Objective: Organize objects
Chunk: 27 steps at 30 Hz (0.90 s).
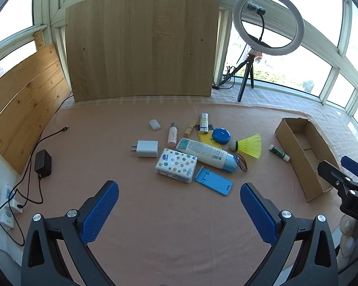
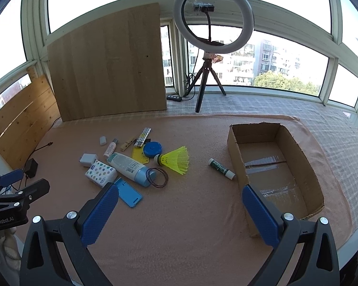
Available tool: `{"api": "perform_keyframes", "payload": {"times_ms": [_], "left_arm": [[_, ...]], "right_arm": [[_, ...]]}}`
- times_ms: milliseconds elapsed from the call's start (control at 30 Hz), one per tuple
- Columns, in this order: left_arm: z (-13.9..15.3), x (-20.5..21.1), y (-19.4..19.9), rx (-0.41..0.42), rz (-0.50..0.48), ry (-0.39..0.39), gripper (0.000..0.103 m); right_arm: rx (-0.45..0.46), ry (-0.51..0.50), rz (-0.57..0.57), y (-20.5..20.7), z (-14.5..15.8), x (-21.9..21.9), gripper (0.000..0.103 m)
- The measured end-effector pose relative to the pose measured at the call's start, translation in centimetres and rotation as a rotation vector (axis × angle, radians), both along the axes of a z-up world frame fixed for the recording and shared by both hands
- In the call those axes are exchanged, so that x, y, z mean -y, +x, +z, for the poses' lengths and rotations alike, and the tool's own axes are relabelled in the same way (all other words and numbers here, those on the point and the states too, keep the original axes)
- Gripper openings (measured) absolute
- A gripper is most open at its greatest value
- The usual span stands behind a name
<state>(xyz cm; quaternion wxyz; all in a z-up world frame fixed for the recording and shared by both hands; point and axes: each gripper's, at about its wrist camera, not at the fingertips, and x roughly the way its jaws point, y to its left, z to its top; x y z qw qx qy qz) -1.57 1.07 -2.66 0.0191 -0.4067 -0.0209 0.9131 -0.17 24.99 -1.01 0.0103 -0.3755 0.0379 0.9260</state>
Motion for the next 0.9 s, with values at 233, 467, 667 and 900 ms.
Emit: {"api": "perform_keyframes", "payload": {"times_ms": [233, 467, 667, 900], "left_arm": [[-0.11, -0.21, -0.19, 0.002, -0.001, 0.000, 0.103], [-0.28, -0.32, -0.56, 0.006, -0.002, 0.002, 0.103], [-0.43, -0.14, -0.75, 0.009, -0.006, 0.004, 0.103], [-0.61, -0.12, -0.83, 0.012, -0.009, 0.005, 0.103]], "right_arm": [[0.012, -0.005, 0.006, -0.37, -0.28, 0.07, 0.102], [0.019, -0.008, 0.004, -0.62, -0.43, -0.03, 0.102], [0.026, -0.013, 0.005, -0.78, -0.62, -0.13, 0.102], [0.032, -0.016, 0.006, -0.93, -0.73, -0.14, 0.102]]}}
